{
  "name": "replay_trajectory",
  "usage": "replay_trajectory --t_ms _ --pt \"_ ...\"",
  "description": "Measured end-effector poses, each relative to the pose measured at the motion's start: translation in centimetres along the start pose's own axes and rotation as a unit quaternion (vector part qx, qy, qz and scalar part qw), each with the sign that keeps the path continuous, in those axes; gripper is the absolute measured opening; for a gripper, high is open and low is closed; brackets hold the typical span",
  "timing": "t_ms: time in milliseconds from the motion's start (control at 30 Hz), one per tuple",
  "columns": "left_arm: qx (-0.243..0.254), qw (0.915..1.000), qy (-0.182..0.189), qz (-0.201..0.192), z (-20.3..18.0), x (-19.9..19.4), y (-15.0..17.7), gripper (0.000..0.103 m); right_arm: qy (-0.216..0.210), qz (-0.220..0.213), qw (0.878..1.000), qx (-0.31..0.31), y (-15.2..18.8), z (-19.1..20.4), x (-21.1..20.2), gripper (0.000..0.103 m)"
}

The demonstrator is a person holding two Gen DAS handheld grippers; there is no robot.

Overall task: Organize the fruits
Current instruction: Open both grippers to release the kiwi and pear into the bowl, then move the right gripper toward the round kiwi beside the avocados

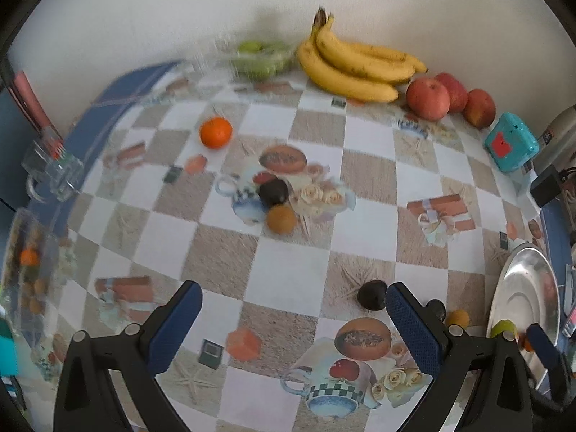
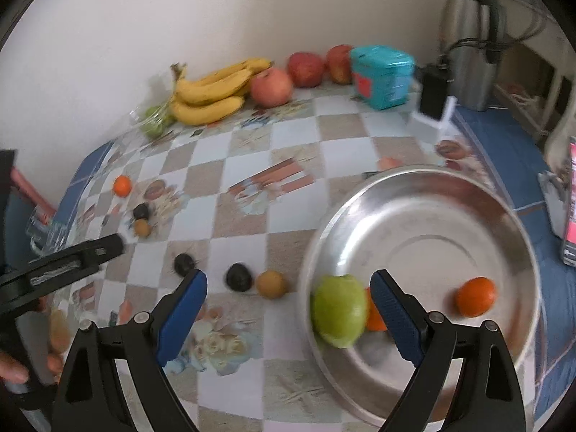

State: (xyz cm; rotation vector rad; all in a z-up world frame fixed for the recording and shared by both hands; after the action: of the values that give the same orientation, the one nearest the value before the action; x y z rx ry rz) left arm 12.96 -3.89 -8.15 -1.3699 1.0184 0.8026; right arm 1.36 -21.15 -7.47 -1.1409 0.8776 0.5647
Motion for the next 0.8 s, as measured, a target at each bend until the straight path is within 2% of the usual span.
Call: replay_trajectory --t_ms 167,267,333,500,600,667,733,800 --pt "-0.015 0.9994 0.016 0.027 -0.5 2.0 0.5 0.103 -0.008 0.005 1.000 -0.019 -0.4 1.4 1.3 0.092" --pt "-0.022 0.9981 0.044 0.036 -1.2 2.5 0.5 0.101 -0.013 0.009 1.000 -0.025 -0.5 1.9 1.8 0.092" --pt "-0.021 0.9972 0.061 0.038 -1.9 2.6 0.6 0.094 -0.009 0.014 0.999 -0.030 -0.4 2.1 2.2 0.087" --pt "0.001 0.9964 0.077 0.035 -3.4 2.7 0.7 0.088 -0.012 0.032 0.999 -0.029 0.0 2.3 3.6 0.084" --pt "0.004 0.9954 0.085 0.043 -3.8 3.2 0.9 0.087 -0.004 0.038 0.999 -0.036 0.1 2.3 3.9 0.071" --pt "0.004 0.9950 0.087 0.048 -4.1 3.6 1.0 0.086 -0.007 0.036 0.999 -0.033 0.0 2.2 3.9 0.071" --pt "0.003 0.9947 0.088 0.053 -4.2 4.0 1.1 0.086 -0.017 0.035 0.999 -0.025 -0.2 2.3 3.9 0.061" --pt "-0.001 0.9943 0.090 0.056 -4.2 4.1 1.1 0.086 -0.020 0.033 0.999 -0.025 -0.4 2.4 3.8 0.061"
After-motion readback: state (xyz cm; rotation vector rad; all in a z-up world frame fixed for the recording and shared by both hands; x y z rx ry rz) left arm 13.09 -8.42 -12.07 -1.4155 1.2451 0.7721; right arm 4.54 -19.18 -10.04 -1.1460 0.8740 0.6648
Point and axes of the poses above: each gripper's, at about its wrist camera, not at the fingertips, and x roughly the way its jaws point, z to its left, y to its underside, the point moved 9 cm from there along x, roughly the way its jaws point, and after that the axes turned 7 degrees about -x, right-handed, at the moved point
